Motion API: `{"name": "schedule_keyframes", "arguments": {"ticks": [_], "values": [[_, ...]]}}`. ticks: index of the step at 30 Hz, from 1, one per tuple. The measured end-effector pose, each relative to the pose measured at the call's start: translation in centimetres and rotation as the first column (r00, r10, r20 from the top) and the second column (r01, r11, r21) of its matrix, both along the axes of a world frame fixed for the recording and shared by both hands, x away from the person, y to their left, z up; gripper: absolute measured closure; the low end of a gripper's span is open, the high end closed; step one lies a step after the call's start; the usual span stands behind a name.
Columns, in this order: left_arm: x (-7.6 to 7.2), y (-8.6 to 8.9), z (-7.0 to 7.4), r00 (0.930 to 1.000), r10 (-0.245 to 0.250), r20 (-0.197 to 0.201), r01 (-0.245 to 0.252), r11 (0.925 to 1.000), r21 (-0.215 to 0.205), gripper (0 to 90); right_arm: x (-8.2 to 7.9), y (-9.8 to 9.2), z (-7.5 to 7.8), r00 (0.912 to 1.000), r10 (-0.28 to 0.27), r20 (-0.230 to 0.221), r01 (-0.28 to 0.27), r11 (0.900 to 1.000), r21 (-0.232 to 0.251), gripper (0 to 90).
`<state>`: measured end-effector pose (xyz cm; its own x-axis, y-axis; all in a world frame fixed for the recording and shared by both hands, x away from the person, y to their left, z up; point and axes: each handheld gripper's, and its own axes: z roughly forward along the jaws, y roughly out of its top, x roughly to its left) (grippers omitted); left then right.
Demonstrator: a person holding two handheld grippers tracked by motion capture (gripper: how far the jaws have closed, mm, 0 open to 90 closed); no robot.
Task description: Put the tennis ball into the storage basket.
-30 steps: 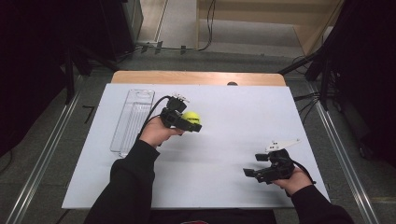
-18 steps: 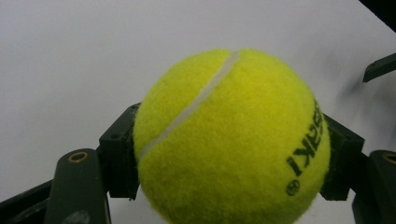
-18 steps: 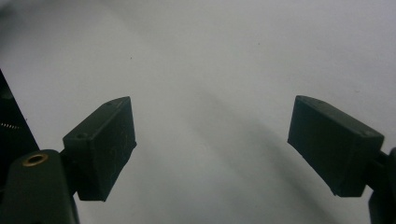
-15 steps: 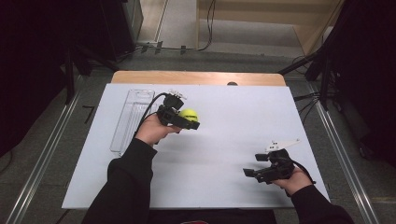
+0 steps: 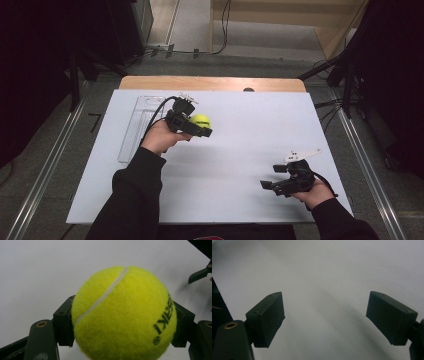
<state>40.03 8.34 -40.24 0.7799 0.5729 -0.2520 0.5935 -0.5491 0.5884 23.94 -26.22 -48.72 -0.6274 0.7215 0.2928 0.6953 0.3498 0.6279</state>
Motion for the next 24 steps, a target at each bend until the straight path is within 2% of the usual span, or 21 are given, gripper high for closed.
{"name": "schedule_keyframes", "arguments": {"ticks": [11, 24], "values": [[0.3, 1.3, 0.7, 0.9993, 0.038, 0.002, -0.038, 0.9989, -0.028, 27.1, 0.0, 0.0, 0.0, 1.0000, 0.002, 0.000, -0.002, 1.000, -0.003, 13.1], [0.6, 2.4, 1.0, 0.9978, 0.066, 0.010, -0.066, 0.9976, -0.021, 27.1, 0.0, 0.0, 0.0, 1.0000, 0.003, 0.000, -0.003, 1.000, -0.002, 13.1]]}}
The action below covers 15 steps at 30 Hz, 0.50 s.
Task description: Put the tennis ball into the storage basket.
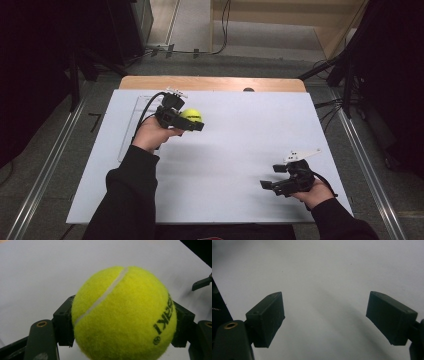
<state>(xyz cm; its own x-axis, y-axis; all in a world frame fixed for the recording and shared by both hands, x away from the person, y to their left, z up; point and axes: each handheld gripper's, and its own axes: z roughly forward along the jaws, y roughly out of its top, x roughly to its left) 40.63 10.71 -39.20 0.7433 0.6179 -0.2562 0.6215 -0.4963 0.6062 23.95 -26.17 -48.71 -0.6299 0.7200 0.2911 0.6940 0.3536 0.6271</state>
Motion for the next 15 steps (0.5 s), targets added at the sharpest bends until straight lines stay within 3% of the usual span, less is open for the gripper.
{"name": "schedule_keyframes", "arguments": {"ticks": [15], "values": [[0.5, 2.0, 0.2, 0.9983, 0.058, 0.003, -0.058, 0.9982, 0.012, 27.0, 0.1, 0.1, 0.0, 1.0000, 0.000, -0.002, 0.000, 1.000, 0.001, 13.1]]}}
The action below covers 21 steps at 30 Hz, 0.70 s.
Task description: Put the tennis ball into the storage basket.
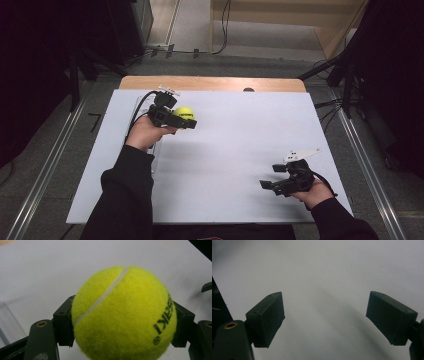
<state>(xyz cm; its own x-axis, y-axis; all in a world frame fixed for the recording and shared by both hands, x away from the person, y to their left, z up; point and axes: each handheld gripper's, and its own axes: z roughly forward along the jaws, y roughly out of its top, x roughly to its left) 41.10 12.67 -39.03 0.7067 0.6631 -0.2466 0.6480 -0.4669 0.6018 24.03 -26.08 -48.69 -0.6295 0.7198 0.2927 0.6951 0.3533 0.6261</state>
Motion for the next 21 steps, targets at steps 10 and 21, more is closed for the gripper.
{"name": "schedule_keyframes", "arguments": {"ticks": [10, 21], "values": [[0.1, 1.3, 0.4, 0.9994, 0.034, 0.008, -0.034, 0.9993, -0.014, 27.1, 0.1, 0.1, 0.0, 0.9999, 0.010, 0.005, -0.010, 1.000, -0.001, 13.1], [0.1, 2.8, 0.8, 0.9968, 0.078, 0.017, -0.078, 0.9968, -0.018, 27.0, 0.3, 0.2, 0.0, 0.9999, 0.012, 0.006, -0.012, 1.000, -0.002, 13.1]]}}
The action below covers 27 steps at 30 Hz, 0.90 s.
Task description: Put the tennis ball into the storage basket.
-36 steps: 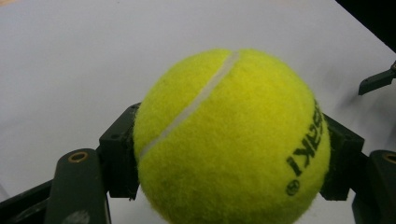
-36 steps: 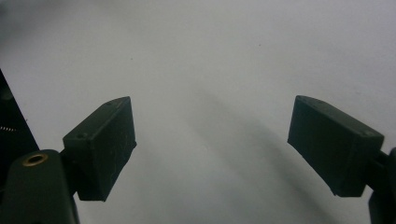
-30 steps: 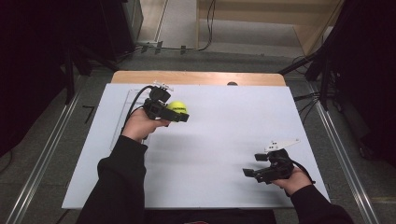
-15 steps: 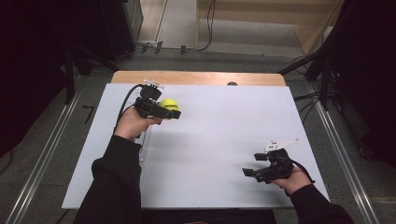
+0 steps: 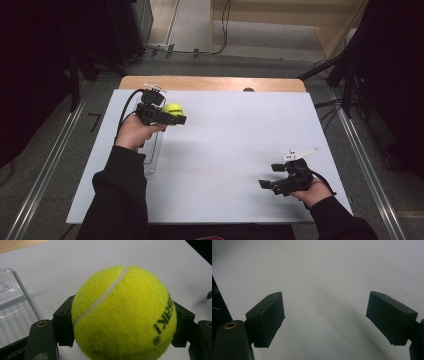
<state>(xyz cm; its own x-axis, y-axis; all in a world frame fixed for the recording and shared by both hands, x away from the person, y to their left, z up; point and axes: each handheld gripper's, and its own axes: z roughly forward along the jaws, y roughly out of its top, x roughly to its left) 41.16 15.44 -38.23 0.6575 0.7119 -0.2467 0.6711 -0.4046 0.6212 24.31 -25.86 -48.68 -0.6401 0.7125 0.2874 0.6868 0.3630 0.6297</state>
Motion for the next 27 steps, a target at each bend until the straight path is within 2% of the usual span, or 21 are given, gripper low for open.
{"name": "schedule_keyframes", "arguments": {"ticks": [14, 24, 27], "values": [[0.1, 1.4, -0.1, 0.9982, 0.059, 0.010, -0.060, 0.9981, 0.013, 27.0, 0.3, 0.1, 0.0, 0.9999, 0.011, 0.008, -0.011, 1.000, 0.001, 13.7], [0.2, 2.6, 0.0, 0.9927, 0.119, 0.018, -0.119, 0.9928, 0.011, 27.0, 0.4, 0.2, 0.1, 1.0000, 0.005, 0.006, -0.005, 1.000, 0.000, 13.7], [0.3, 3.0, -0.1, 0.9888, 0.148, 0.018, -0.148, 0.9888, 0.015, 27.0, 0.4, 0.2, 0.1, 1.0000, 0.008, 0.005, -0.008, 1.000, -0.001, 13.7]]}}
